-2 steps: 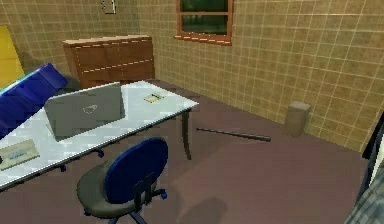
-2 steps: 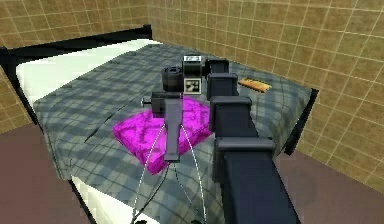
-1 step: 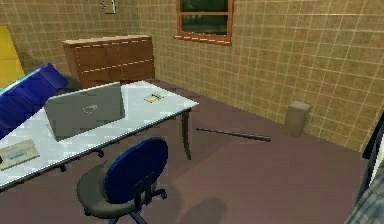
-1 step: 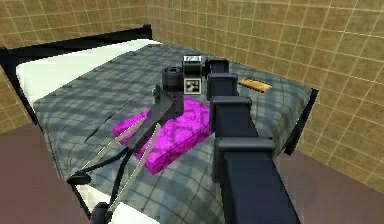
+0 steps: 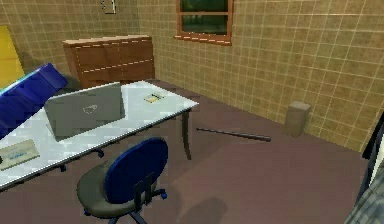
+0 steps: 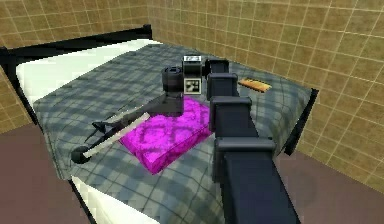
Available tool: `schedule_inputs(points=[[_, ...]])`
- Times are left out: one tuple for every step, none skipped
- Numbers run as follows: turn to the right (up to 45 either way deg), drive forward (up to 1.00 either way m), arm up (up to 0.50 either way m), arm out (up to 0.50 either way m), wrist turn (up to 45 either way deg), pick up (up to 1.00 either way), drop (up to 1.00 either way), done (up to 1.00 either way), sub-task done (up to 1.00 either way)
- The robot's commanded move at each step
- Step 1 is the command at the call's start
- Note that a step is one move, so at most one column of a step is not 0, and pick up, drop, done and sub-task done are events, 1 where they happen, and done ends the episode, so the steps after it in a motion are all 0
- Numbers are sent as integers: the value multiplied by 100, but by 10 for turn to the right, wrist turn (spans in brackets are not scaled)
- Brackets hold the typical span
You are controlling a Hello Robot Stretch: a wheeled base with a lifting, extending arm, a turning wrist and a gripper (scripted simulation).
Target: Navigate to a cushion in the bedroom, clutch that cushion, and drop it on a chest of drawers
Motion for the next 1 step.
schedule_inputs(points=[[0, 0, 0, 0, 450, 0, 0, 0, 0]])
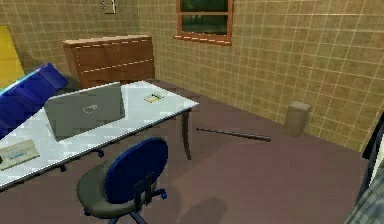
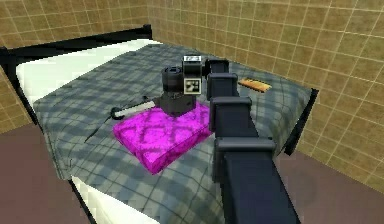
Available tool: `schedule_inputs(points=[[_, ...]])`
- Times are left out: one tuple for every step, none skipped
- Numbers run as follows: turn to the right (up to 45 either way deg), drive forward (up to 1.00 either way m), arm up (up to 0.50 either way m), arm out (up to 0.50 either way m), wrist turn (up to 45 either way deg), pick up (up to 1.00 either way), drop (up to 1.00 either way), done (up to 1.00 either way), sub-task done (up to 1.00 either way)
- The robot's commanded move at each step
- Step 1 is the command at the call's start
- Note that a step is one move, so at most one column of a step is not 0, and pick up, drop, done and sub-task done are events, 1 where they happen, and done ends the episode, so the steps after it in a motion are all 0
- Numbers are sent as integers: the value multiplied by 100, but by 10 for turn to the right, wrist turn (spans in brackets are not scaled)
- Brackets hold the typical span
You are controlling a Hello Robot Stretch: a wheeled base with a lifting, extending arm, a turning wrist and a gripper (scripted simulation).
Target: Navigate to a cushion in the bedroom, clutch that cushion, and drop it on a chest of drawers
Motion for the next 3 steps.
schedule_inputs(points=[[0, 0, 0, 0, 60, 0, 0, 0, 0], [0, 0, -26, 0, 0, 0, 0, 0, 0], [0, 0, 0, 0, 0, 100, 0, 0, 0]])
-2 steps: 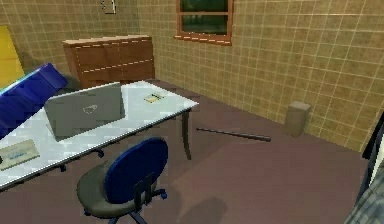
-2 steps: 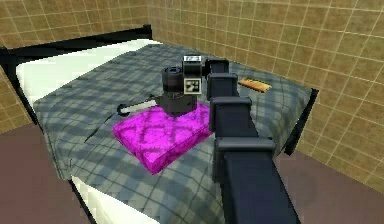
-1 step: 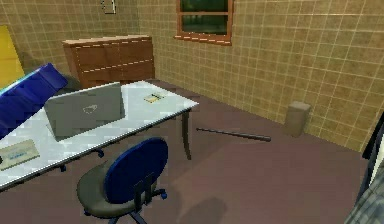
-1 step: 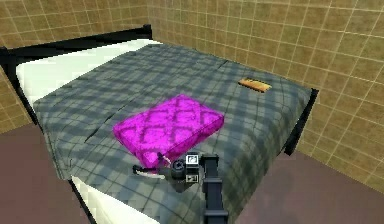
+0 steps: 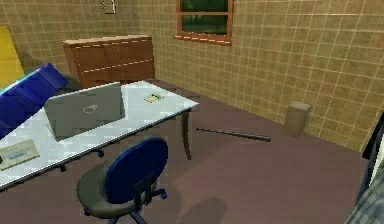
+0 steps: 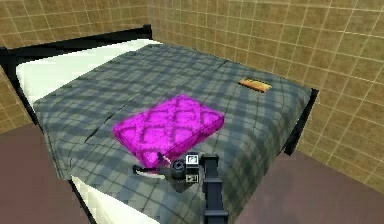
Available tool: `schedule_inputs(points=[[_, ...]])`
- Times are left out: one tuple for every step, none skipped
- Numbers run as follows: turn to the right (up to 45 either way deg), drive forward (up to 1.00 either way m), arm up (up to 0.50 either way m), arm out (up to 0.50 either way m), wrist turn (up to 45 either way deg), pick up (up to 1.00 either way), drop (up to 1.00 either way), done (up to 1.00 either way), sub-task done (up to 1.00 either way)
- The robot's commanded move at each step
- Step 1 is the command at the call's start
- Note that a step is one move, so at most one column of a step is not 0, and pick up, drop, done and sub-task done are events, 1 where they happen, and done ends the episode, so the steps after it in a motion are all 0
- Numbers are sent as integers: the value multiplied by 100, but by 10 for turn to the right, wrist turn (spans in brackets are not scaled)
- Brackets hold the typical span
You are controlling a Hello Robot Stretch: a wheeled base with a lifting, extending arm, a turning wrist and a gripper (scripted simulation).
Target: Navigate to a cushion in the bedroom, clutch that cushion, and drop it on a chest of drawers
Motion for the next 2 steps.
schedule_inputs(points=[[0, 0, 10, 0, 0, 0, 0, 0, 0], [0, 0, 16, 0, 0, 0, 0, 0, 0]])
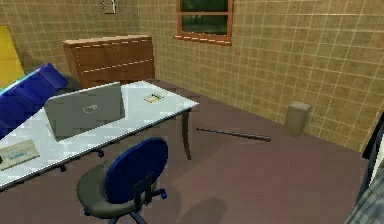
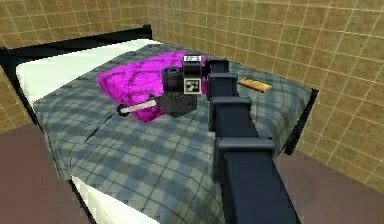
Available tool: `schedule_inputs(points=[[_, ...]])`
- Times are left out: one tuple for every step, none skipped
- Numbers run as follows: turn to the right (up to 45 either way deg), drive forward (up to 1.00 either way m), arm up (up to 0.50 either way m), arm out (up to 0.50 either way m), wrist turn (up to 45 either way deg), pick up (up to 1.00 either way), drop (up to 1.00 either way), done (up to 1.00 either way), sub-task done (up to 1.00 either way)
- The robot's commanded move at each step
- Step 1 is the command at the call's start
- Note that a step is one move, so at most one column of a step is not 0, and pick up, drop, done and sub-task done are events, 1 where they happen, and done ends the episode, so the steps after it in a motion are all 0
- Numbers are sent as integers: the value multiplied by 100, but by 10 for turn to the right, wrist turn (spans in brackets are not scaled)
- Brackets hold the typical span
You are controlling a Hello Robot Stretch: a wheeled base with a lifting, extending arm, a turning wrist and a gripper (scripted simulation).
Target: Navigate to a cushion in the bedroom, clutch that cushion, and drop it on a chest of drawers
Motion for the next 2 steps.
schedule_inputs(points=[[0, 0, 0, 0, -450, 0, 0, 0, 0], [0, 0, 0, 0, -450, 0, 0, 0, 0]])
